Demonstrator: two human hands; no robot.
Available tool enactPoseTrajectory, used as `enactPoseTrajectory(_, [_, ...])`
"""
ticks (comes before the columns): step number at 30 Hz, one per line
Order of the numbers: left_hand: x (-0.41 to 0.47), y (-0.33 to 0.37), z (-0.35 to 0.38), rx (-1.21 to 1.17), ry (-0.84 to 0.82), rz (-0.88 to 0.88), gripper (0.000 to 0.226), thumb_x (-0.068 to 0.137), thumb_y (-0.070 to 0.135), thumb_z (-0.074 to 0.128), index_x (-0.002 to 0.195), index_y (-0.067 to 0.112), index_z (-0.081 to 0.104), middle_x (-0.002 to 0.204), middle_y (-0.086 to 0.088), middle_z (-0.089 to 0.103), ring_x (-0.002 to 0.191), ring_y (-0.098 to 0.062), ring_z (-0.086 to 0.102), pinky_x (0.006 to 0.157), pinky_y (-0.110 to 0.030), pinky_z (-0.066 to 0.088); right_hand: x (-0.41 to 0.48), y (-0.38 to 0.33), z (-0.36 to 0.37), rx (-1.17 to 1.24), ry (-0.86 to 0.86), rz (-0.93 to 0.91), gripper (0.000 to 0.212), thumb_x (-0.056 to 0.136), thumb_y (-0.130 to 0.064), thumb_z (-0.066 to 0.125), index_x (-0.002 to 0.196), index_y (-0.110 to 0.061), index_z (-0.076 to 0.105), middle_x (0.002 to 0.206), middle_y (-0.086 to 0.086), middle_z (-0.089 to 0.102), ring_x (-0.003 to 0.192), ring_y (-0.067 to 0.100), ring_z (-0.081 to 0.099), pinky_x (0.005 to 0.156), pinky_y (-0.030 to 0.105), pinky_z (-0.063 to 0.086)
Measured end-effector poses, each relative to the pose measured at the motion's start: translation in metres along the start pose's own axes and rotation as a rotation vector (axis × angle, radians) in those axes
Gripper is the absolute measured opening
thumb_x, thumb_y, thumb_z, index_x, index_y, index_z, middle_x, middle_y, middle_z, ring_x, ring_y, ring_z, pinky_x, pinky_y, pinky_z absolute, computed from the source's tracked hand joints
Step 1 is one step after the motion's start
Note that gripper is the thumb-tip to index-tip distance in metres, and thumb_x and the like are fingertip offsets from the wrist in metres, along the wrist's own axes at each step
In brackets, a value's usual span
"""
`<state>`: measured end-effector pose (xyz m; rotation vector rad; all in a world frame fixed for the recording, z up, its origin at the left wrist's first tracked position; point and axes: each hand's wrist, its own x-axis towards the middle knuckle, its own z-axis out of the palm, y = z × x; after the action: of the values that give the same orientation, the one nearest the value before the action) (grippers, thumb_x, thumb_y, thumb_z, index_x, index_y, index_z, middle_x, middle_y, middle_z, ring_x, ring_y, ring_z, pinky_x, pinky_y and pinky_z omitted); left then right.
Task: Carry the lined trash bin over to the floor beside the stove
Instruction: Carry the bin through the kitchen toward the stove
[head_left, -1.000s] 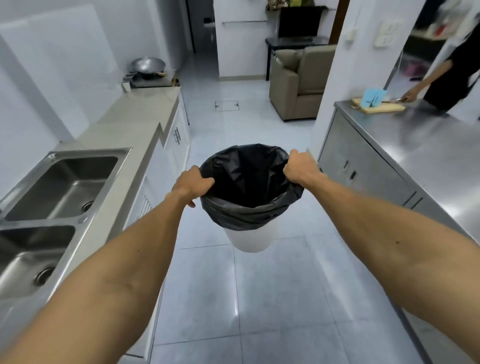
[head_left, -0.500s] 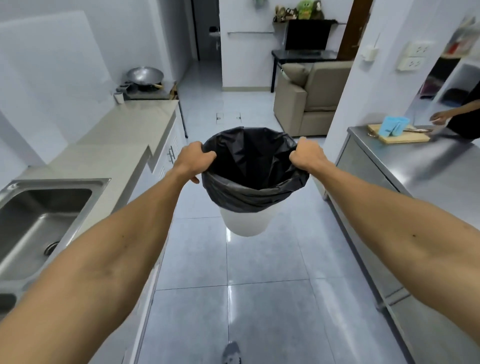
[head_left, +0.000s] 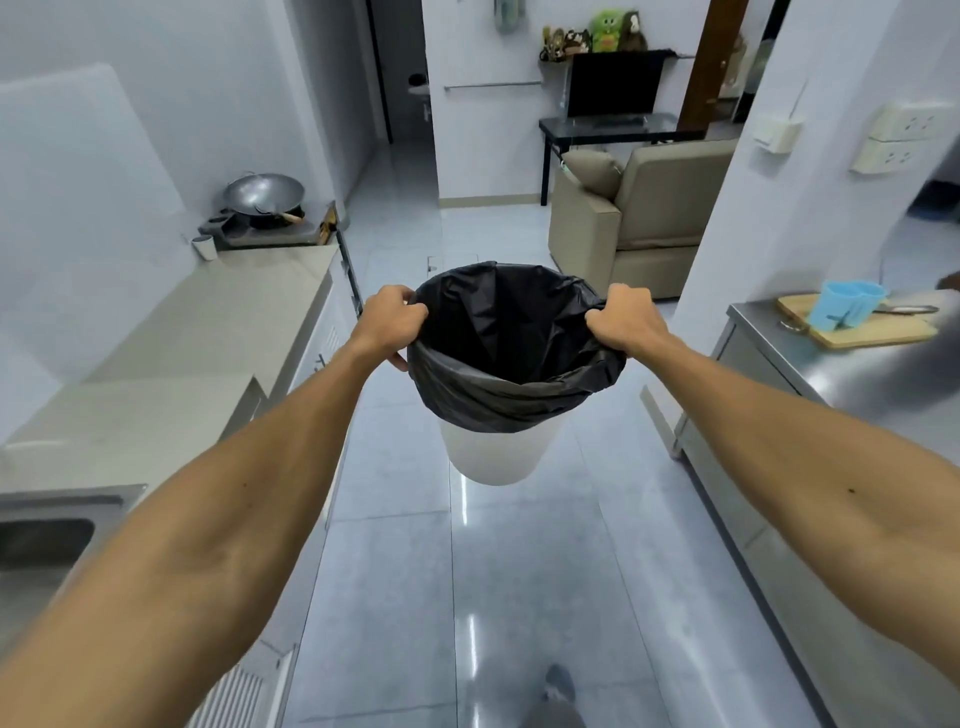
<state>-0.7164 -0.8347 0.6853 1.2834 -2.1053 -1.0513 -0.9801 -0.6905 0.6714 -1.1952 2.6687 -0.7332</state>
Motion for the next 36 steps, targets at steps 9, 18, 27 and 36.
enactPoseTrajectory(9, [0.183, 0.017, 0.035, -0.034, 0.085, -0.037, 0.046, 0.09, 0.005, 0.041, 0.131, 0.004, 0.064, 0.111, -0.018, 0.07, 0.068, -0.039, 0.074, 0.048, -0.053, 0.061, 0.197, -0.007, 0.006, 0.094, -0.141, -0.096, 0.043, 0.083, -0.016, 0.04, 0.124, -0.014, 0.049, 0.099, 0.014, 0.056, 0.077, 0.036, 0.062, 0.043, 0.035, 0.055])
enactPoseTrajectory(18, [0.363, 0.004, 0.052, -0.02, 0.104, -0.062, 0.041, 0.096, 0.006, 0.045, 0.132, 0.004, 0.064, 0.117, -0.018, 0.068, 0.077, -0.04, 0.072, 0.046, -0.048, 0.061, 0.371, -0.026, 0.058, 0.094, -0.22, -0.14, 0.044, 0.084, -0.009, 0.039, 0.123, -0.01, 0.06, 0.092, 0.015, 0.063, 0.054, 0.029, 0.061, 0.044, 0.034, 0.054])
enactPoseTrajectory(27, [0.58, -0.011, 0.03, 0.109, 0.063, -0.028, 0.047, 0.093, 0.009, 0.043, 0.138, 0.007, 0.058, 0.125, -0.021, 0.066, 0.07, -0.037, 0.071, 0.039, -0.041, 0.058, 0.57, -0.085, 0.119, 0.098, -0.185, -0.141, 0.047, 0.084, -0.011, 0.039, 0.125, -0.015, 0.061, 0.098, 0.017, 0.066, 0.06, 0.034, 0.064, 0.044, 0.041, 0.058])
enactPoseTrajectory(36, [0.77, -0.033, 0.022, 0.21, 0.068, -0.002, 0.048, 0.094, 0.011, 0.042, 0.14, 0.006, 0.056, 0.128, -0.023, 0.066, 0.065, -0.035, 0.071, 0.039, -0.041, 0.058, 0.748, -0.125, 0.177, 0.085, -0.172, -0.149, 0.048, 0.081, -0.013, 0.036, 0.122, -0.019, 0.061, 0.093, 0.016, 0.066, 0.056, 0.032, 0.063, 0.039, 0.035, 0.054])
